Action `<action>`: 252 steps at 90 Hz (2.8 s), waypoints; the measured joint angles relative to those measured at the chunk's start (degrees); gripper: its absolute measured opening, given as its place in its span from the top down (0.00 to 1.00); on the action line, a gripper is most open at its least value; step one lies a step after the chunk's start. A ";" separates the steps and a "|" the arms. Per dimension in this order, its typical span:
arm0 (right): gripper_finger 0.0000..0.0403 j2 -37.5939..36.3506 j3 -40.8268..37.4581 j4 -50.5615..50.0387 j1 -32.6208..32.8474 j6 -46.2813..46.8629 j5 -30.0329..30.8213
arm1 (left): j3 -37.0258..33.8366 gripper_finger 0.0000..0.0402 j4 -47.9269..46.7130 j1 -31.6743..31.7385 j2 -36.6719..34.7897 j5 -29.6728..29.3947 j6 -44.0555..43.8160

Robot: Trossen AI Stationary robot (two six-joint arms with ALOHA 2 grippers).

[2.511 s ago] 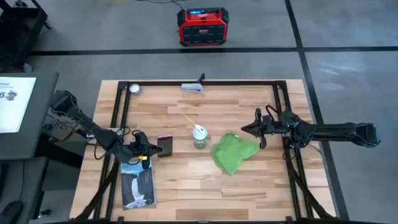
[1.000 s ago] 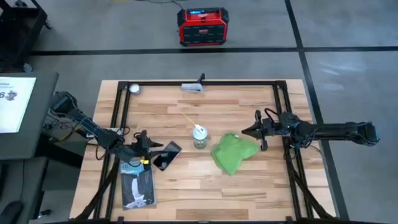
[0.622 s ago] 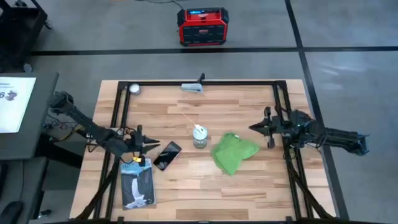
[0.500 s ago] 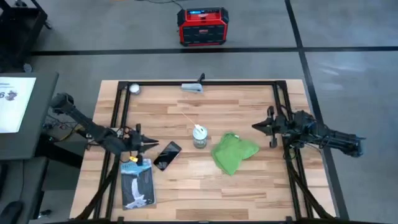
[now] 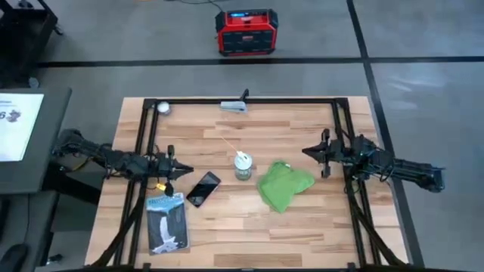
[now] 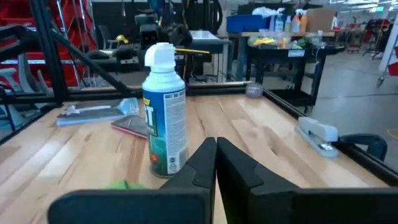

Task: Apply microfiber cloth
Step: Return to Home Position

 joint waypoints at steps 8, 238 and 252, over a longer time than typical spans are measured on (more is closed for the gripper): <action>1.00 2.14 -0.02 -0.54 0.00 0.13 2.39 | -0.04 1.00 -0.11 5.22 0.64 1.58 0.85; 1.00 9.21 -0.24 -2.12 1.27 2.03 6.27 | -0.26 1.00 -2.03 16.96 -13.12 14.22 8.17; 1.00 9.21 -0.24 -2.14 1.27 2.05 6.27 | -0.26 1.00 -2.05 16.96 -13.12 14.17 8.11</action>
